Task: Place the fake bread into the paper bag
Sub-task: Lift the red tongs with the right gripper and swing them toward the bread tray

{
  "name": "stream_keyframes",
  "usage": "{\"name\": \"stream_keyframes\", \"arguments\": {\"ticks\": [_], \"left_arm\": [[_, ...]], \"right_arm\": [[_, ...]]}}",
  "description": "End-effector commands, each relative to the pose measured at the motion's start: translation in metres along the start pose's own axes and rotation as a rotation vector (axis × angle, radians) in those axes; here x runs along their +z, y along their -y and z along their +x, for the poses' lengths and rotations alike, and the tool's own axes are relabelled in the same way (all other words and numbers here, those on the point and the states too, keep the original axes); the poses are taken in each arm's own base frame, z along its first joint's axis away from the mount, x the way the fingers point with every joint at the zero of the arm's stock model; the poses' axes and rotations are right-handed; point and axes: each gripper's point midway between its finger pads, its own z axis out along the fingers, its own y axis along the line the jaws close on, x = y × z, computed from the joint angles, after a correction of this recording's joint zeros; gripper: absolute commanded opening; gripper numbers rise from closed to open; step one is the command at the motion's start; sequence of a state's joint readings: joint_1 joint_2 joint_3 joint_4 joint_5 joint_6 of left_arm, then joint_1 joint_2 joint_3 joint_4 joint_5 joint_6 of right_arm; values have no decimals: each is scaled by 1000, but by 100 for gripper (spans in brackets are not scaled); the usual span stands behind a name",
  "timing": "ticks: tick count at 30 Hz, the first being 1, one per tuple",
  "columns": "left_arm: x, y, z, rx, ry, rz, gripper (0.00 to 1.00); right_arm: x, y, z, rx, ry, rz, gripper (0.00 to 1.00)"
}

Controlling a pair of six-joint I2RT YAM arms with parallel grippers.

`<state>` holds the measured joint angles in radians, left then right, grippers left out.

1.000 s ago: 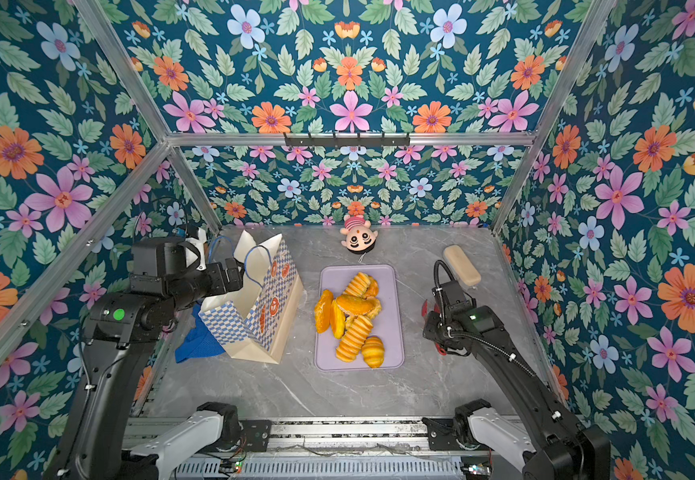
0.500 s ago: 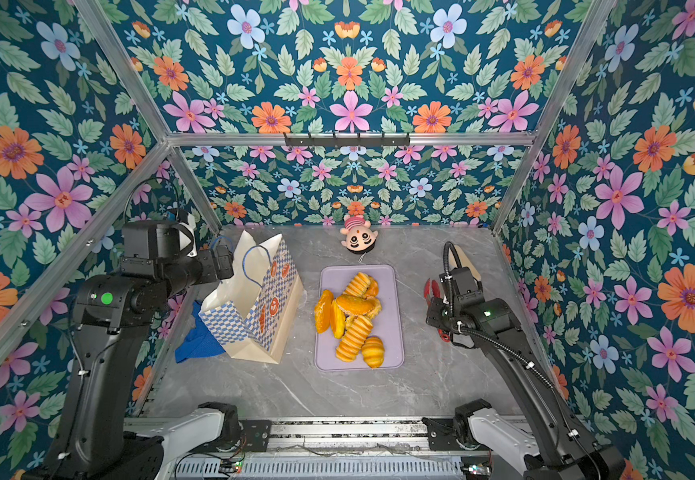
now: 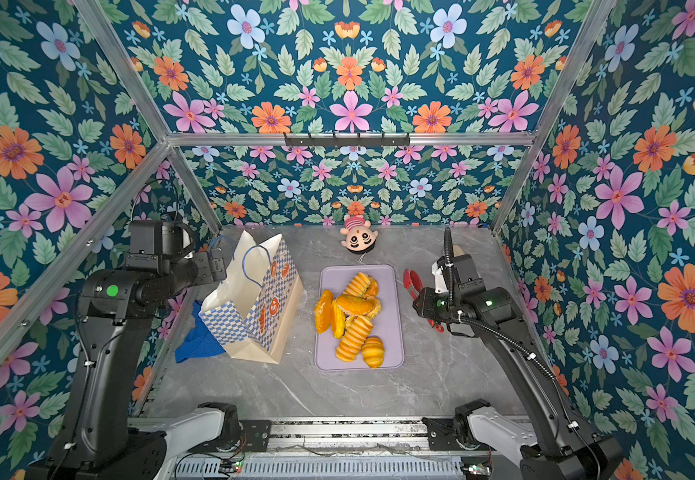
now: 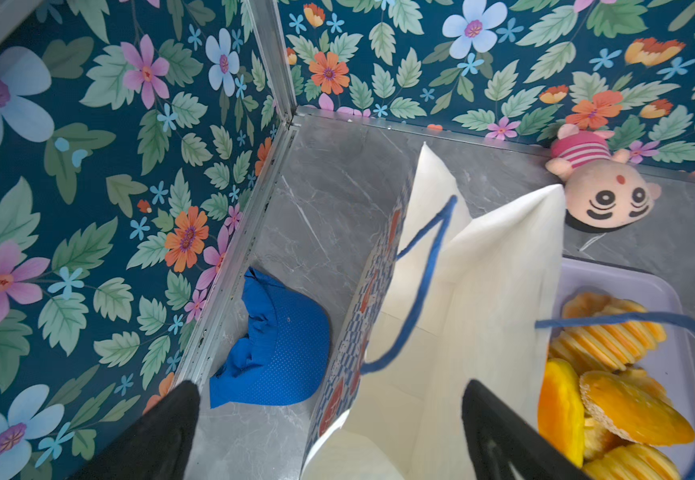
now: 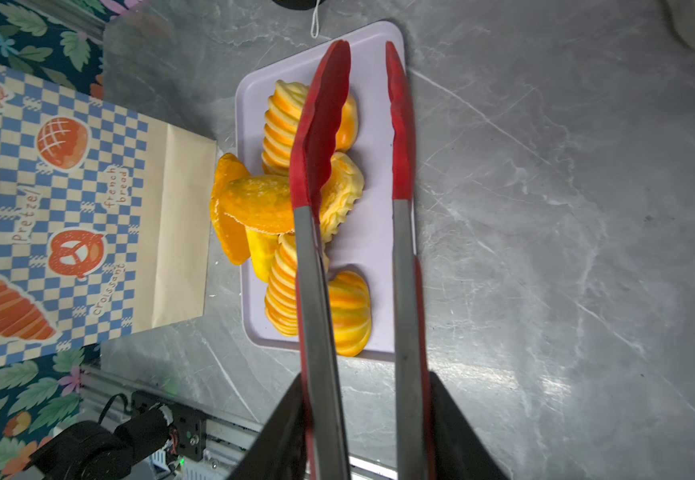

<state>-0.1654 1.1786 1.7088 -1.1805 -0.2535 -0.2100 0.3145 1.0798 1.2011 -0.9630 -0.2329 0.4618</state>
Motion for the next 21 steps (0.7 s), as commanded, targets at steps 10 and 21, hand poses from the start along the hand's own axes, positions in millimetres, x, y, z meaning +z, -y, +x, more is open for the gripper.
{"name": "stream_keyframes", "arguments": {"ticks": [10, 21], "left_arm": [[37, 2, 31, -4, -108, -4, 100], [61, 5, 47, 10, -139, -15, 99]], "right_arm": [[23, -35, 13, -67, -101, -106, 39], [32, -44, 18, -84, -134, -114, 39]]}}
